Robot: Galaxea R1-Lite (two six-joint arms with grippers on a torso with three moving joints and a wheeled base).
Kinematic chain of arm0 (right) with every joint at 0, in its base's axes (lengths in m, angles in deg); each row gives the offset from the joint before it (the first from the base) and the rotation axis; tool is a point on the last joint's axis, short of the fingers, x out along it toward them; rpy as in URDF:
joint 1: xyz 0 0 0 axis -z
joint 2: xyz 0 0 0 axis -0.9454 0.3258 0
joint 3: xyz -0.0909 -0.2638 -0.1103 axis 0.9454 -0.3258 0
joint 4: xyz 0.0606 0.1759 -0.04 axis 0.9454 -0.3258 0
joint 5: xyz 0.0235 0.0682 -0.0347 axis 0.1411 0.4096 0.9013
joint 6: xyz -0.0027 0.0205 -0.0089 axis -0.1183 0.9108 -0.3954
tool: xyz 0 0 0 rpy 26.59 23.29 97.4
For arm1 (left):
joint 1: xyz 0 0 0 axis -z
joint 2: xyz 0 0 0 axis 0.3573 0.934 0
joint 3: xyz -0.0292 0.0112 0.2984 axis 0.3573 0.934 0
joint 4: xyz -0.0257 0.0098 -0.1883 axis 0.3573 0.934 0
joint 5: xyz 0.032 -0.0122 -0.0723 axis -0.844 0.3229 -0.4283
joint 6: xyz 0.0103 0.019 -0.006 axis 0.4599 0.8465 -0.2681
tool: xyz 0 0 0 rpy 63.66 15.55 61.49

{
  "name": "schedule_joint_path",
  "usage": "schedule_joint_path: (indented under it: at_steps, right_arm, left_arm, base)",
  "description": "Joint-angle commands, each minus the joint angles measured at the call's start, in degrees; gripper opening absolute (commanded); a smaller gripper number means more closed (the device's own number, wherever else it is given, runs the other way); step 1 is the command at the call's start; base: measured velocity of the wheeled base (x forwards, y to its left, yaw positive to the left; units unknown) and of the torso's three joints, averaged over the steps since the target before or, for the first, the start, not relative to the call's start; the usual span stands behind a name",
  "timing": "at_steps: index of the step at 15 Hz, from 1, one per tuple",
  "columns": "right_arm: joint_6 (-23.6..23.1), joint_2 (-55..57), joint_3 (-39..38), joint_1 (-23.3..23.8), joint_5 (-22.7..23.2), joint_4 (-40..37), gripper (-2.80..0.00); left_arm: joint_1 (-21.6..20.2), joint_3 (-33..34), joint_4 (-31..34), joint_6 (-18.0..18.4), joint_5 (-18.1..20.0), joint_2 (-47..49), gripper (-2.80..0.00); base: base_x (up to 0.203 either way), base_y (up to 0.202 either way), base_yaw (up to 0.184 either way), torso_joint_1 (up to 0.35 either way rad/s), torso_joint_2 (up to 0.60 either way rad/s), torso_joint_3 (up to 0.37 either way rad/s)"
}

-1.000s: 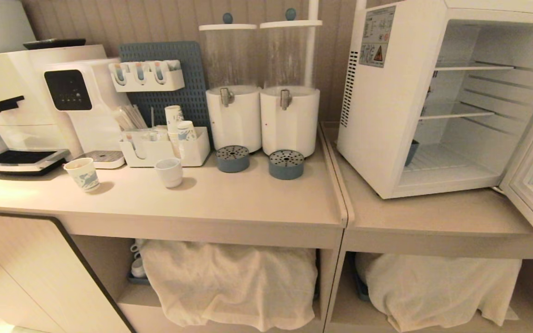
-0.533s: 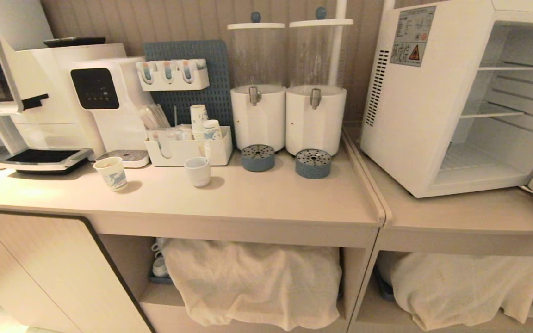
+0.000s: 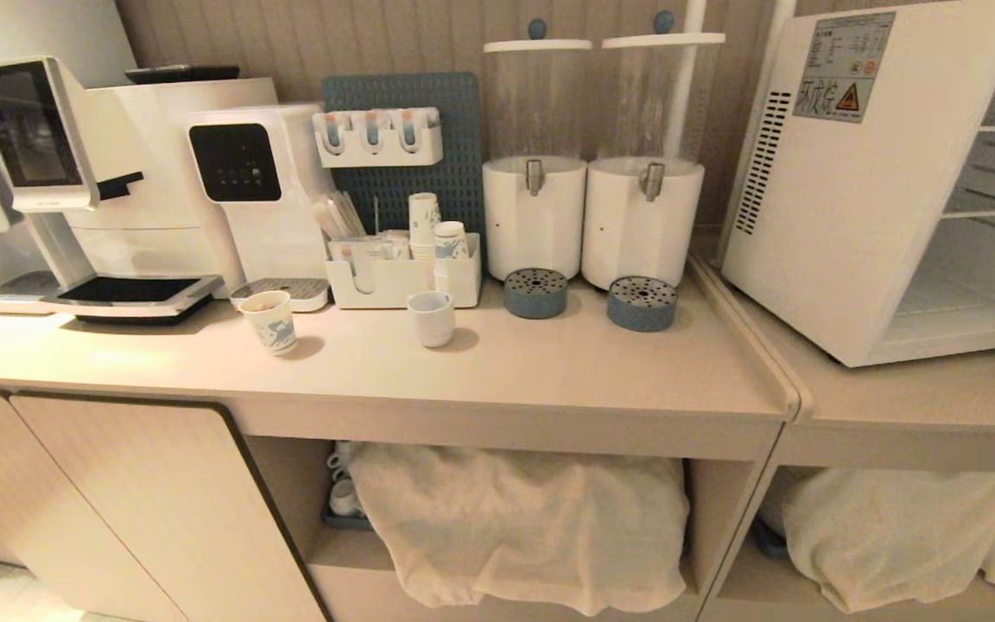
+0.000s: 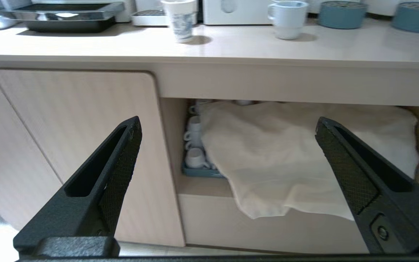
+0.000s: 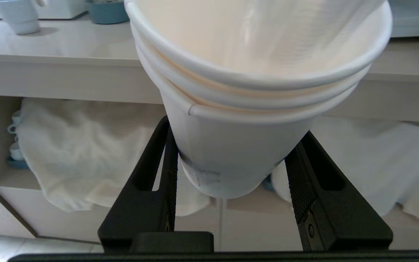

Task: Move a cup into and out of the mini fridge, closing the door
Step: Place the paper cup on the table

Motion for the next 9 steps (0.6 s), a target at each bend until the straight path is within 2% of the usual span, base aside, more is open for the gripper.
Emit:
schedule_joint_path:
  at_steps: [1,9]
  right_arm:
    - [-0.02,0.10,-0.09,0.00,0.03,0.01,-2.80]
    - [0.07,0.10,0.01,0.00,-0.06,-0.42,-2.80]
  left_arm:
    - [-0.02,0.88,-0.05,-0.10,0.00,0.02,0.00]
    - [-0.02,0.88,-0.05,-0.19,0.00,0.02,0.00]
  base:
    - [-0.001,0.191,0.000,0.002,0.00,0.002]
    - [-0.001,0.190,-0.001,0.002,0.00,0.002]
